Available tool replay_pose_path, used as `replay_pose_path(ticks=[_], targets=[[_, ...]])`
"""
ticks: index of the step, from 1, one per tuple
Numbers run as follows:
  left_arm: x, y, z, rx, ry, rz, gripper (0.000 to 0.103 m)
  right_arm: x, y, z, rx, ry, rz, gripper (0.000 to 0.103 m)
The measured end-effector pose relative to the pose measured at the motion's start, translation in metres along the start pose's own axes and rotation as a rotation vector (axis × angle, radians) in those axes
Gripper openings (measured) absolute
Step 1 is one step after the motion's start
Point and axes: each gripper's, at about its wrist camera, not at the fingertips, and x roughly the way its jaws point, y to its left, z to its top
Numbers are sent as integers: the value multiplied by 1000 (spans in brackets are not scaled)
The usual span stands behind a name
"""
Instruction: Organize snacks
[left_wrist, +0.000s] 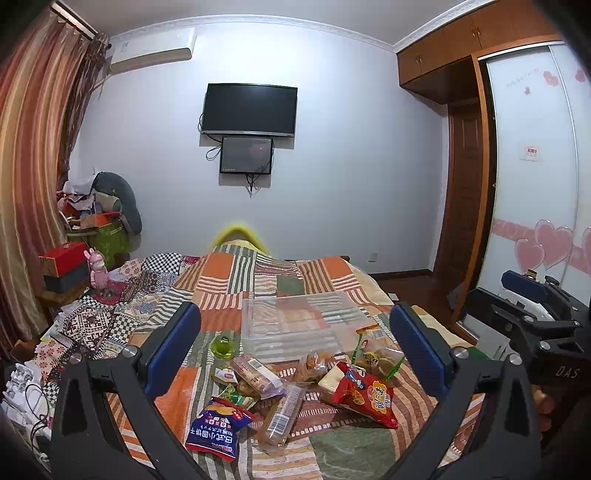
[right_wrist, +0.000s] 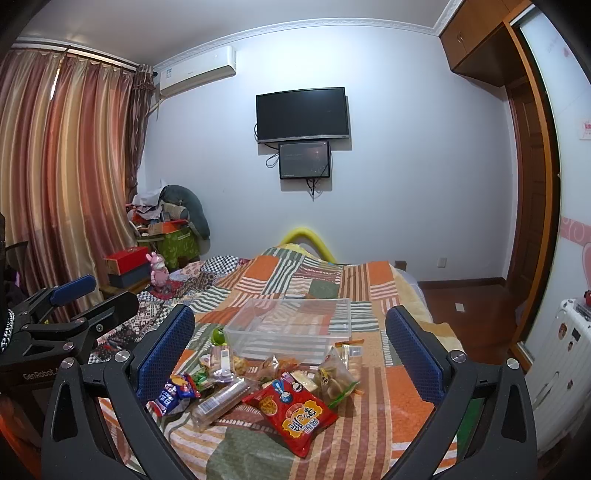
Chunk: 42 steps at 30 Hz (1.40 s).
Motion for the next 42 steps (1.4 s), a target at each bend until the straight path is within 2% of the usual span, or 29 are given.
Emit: replay_pose_path(ticks=[26, 30, 34, 37, 39, 40, 42], targets=[[0, 8, 0, -12, 7, 3, 103, 0, 0, -1, 1, -2, 3, 103], [0, 13, -1, -12, -4, 34, 103, 2, -1, -3, 0, 9, 0, 103], [5, 25, -4, -42, 20, 20, 103, 8, -5, -7, 8, 30, -6, 103], [10, 34, -8, -45, 39, 33, 98, 12, -7, -12, 4, 55, -13, 103], [15, 39, -11, -35, 62, 45, 87, 16, -9, -18, -3, 80, -20, 103], [19, 43, -13, -31, 81, 49, 85, 18, -10, -21, -7, 92, -21, 102], [27, 51, -18, -31, 121, 46, 79, 25, -13, -28, -19, 135, -21, 95]])
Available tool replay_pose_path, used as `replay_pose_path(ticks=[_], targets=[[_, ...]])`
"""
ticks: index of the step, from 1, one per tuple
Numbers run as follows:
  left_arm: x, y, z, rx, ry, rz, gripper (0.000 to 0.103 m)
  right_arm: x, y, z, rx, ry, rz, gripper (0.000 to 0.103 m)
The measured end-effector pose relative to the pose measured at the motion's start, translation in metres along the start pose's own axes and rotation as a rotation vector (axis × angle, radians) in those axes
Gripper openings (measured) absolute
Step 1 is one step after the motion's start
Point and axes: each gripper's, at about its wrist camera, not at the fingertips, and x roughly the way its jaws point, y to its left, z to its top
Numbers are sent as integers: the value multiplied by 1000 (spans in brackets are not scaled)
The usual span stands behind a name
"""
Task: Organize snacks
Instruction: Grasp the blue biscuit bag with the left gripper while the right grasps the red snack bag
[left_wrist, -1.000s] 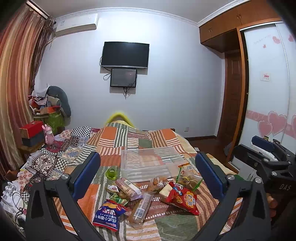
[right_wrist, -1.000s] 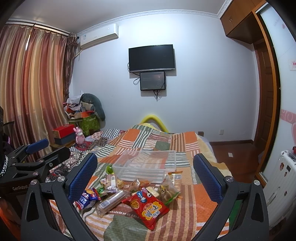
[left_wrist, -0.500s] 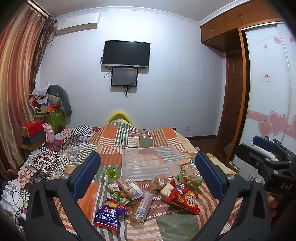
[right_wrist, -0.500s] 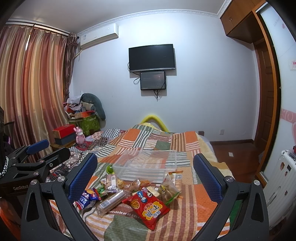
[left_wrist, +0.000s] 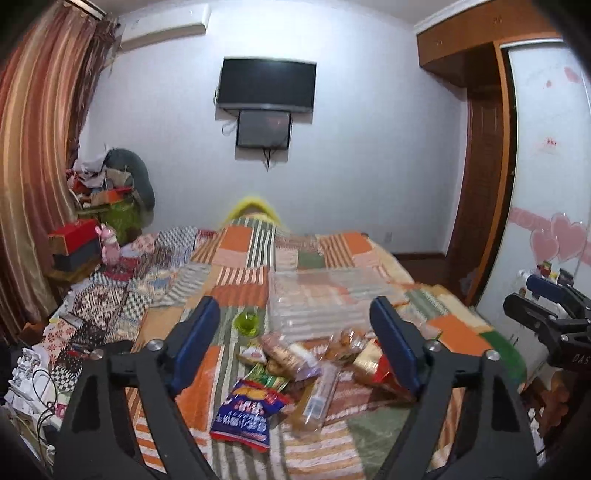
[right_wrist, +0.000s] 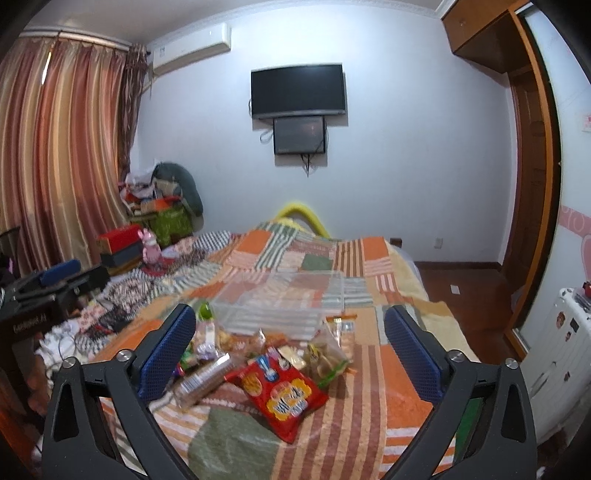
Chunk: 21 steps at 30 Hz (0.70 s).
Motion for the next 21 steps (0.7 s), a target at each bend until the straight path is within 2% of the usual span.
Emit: replay_pose_path(ticks=[3, 5, 14, 21], targets=[[16, 13, -7, 9, 68, -1, 69, 12, -3, -10, -13, 67, 2, 87], [27, 22, -13, 16, 110, 1, 68, 21, -5, -17, -16, 113, 9, 86], [81, 60, -53, 13, 320, -1, 66, 52, -10, -35, 1, 262, 47, 86], [117, 75, -87, -3, 454, -57, 67, 88, 3, -50, -2, 374, 96, 87]])
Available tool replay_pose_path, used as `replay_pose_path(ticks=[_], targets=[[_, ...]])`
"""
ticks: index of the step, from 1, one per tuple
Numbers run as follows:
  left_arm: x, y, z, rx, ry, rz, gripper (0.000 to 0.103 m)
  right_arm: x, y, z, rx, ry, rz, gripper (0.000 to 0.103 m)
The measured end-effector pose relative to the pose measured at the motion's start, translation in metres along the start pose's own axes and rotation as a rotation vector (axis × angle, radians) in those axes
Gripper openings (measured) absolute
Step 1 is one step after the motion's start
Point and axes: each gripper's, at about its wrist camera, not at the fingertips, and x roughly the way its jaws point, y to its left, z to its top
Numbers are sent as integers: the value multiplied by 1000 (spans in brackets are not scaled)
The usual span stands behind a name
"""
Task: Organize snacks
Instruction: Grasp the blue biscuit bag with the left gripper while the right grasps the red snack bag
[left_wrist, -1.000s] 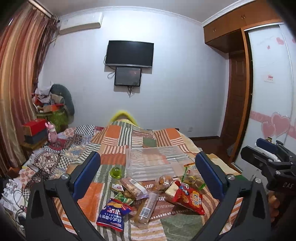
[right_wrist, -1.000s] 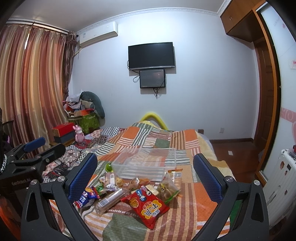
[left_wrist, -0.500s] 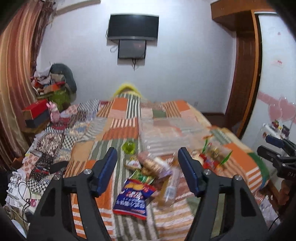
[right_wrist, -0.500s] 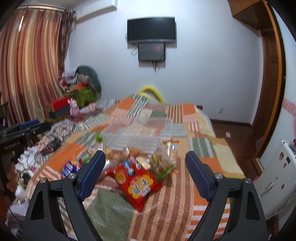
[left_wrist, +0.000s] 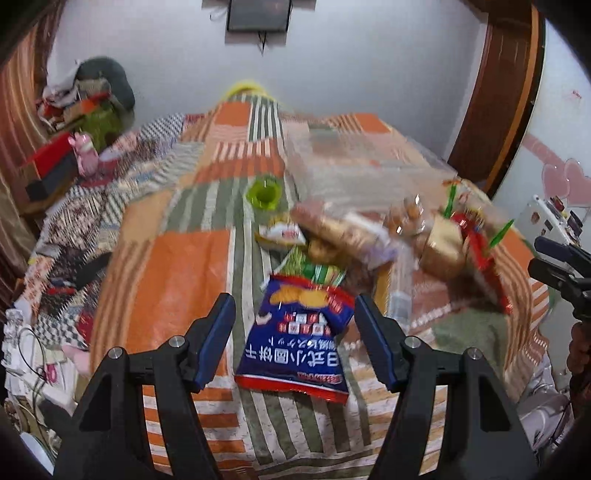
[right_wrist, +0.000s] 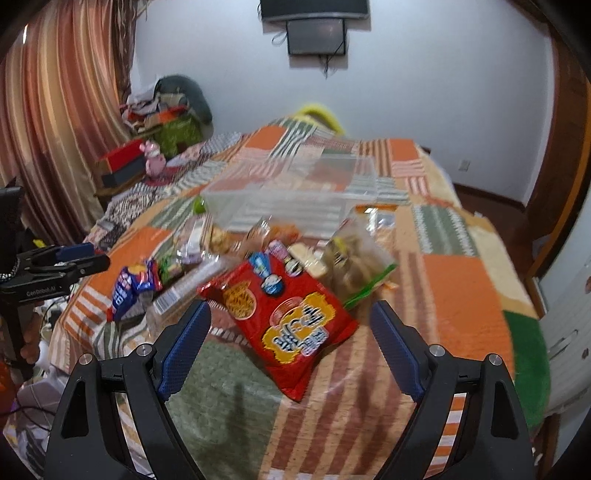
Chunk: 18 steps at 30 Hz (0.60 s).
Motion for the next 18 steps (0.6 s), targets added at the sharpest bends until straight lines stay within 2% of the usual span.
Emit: replay_pose_path(ticks=[8, 12, 18], targets=[[45, 4, -15, 2, 129, -20, 71, 40, 1, -3, 1, 120, 12, 87], [57, 4, -15, -1, 141, -21, 75, 52, 1, -4, 0, 156, 11, 87], [74, 7, -14, -13, 168, -25, 76, 61, 0, 0, -3, 166, -5, 89]])
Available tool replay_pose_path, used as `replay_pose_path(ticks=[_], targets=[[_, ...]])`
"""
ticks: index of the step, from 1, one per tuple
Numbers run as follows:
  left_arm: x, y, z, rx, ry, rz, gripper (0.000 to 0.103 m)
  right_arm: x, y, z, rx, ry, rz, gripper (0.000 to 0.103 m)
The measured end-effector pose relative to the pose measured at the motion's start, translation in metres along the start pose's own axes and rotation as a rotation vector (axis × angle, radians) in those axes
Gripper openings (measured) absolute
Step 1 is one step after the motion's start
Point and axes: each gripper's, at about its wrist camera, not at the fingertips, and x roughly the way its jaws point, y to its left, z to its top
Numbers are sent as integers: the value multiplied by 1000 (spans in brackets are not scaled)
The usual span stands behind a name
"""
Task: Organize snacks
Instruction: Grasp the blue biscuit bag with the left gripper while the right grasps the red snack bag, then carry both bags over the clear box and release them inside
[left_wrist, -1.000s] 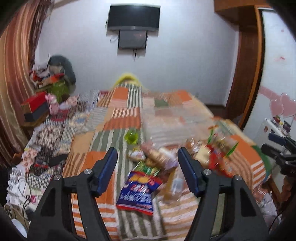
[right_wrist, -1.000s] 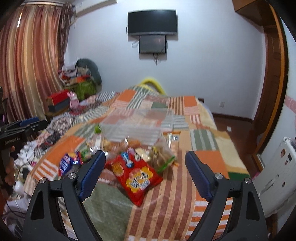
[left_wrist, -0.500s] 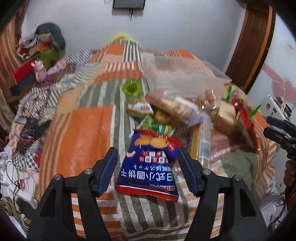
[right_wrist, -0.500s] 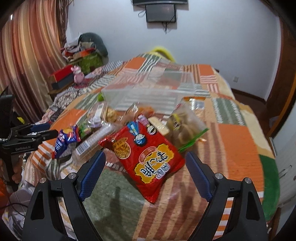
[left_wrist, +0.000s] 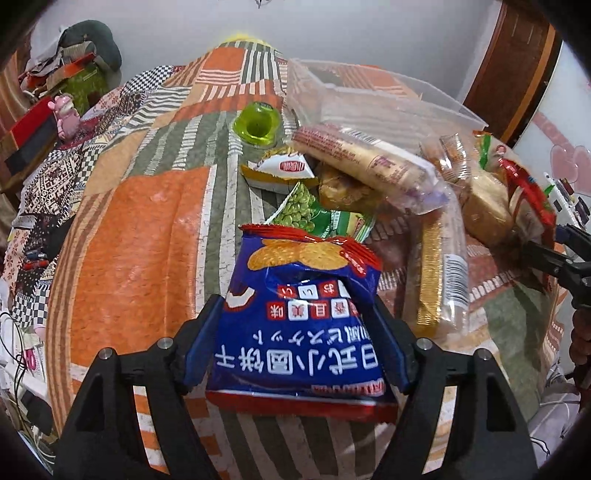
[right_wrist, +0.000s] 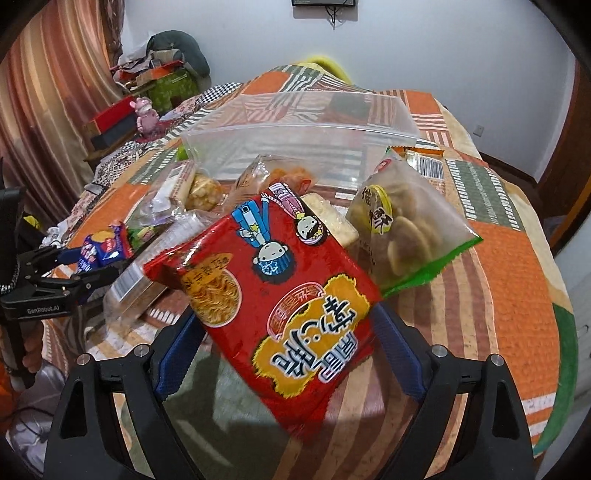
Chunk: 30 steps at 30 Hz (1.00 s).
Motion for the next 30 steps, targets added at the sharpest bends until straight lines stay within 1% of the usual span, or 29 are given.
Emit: replay_pose_path(ticks=[4, 7, 8, 12, 13, 14, 15, 16, 18, 21, 26, 30], targets=[[9, -3, 2, 8, 5, 16, 76, 5, -3, 1, 8, 4, -5, 90], [10, -5, 1, 13, 3, 27, 73, 6, -3, 1, 10, 4, 4, 81], [10, -5, 0, 14, 3, 27, 72, 5, -3, 1, 8, 5, 9, 75], [3, -8, -1, 14, -5, 27, 68, 0, -2, 1, 14, -6, 33, 69], [2, -7, -2, 16, -7, 27, 67, -3, -2, 1, 15, -12, 40, 64], [0, -8, -2, 18, -10, 30, 67, -4, -1, 1, 11, -13, 43, 51], [-2, -10, -3, 22, -16, 34, 67, -6, -1, 1, 8, -12, 49, 46], [-5, -11, -4, 26, -22, 39, 67, -9, -2, 1, 12, -19, 54, 45], [-13, -13, -4, 26, -40, 41, 66, -15, -3, 1, 14, -33, 56, 31], [-26, -14, -3, 18, -67, 37, 66, -23, -6, 2, 25, -55, 62, 24], [-49, -18, 7, 16, -130, 44, 66, -35, -6, 3, 28, -94, 60, 22], [-66, -24, 23, 14, -189, 33, 66, -46, -5, 8, 23, -131, 57, 22]])
